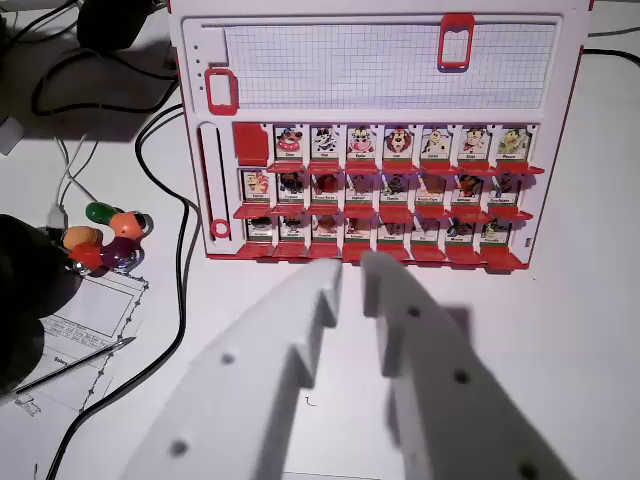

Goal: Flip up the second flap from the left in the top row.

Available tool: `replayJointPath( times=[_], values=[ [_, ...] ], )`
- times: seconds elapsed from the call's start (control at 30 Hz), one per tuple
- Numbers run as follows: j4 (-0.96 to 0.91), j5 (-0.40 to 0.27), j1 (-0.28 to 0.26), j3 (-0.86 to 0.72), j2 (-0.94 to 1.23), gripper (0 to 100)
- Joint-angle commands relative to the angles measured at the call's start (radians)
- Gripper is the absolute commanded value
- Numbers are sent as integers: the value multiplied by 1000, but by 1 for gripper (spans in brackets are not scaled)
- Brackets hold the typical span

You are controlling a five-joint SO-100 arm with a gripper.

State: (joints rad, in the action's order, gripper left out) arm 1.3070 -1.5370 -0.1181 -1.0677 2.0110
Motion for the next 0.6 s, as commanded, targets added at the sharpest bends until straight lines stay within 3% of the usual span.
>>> replayJointPath(
  times=[0.0,0.57],
  values=[
    [6,6,-15,75,20,2],
    [9,6,-17,86,12,2]
  ],
)
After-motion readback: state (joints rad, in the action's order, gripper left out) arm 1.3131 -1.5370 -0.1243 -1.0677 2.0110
